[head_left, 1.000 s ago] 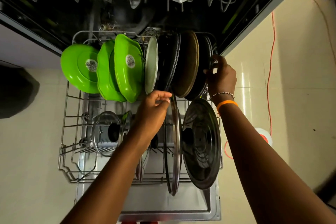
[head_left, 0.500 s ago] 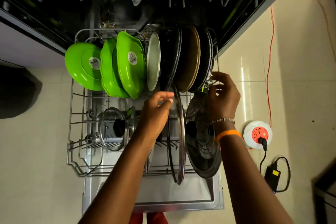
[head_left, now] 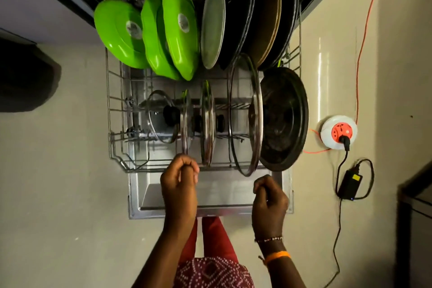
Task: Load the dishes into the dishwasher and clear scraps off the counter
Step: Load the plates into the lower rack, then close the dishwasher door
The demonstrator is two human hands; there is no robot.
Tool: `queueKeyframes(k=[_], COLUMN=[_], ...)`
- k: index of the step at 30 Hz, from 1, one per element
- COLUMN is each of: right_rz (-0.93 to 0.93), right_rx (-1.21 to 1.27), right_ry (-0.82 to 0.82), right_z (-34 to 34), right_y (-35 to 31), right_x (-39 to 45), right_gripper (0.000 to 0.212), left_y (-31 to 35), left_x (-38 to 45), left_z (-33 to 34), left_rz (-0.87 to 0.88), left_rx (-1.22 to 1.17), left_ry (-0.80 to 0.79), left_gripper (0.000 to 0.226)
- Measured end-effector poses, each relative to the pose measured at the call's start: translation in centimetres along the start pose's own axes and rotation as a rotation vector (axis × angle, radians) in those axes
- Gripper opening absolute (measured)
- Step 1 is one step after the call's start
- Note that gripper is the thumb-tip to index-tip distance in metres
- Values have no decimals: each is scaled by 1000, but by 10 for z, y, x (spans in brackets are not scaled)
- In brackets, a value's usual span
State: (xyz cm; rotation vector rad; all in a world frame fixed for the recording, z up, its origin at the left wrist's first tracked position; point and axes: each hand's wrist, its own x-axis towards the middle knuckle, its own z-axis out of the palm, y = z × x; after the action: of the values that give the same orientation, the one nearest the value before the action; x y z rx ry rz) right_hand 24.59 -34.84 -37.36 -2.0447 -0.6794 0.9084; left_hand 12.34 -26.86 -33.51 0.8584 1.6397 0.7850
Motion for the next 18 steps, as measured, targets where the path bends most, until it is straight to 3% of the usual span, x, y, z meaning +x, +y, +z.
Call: queueKeyframes(k=[3,5,8,13,16,18], right_rz=[224,403,696,958,939,880], right_rx=[7,-8,21,353,502,548], right_ry=[-197,-370,-536,-317,-215,-180], right_z=[14,26,50,90,106,113], right_y=[22,29,32,33,39,43], right_x=[-18,-21,-13,9,18,18], right_gripper=[23,21,15,39,39,33], left_y=[-36,-59,-86,-111,-113,-114], left_x=[-11,-8,8,35,61,76], left_z=[-19,-30,-47,-55,-64,-72], left_rz=[-225,-508,-912,-917,-897,-887], left_rx=[19,26,-150,-273,-523,-604], left_ry=[42,32,-75,22,135,197], left_gripper=[27,31,23,31,13,14])
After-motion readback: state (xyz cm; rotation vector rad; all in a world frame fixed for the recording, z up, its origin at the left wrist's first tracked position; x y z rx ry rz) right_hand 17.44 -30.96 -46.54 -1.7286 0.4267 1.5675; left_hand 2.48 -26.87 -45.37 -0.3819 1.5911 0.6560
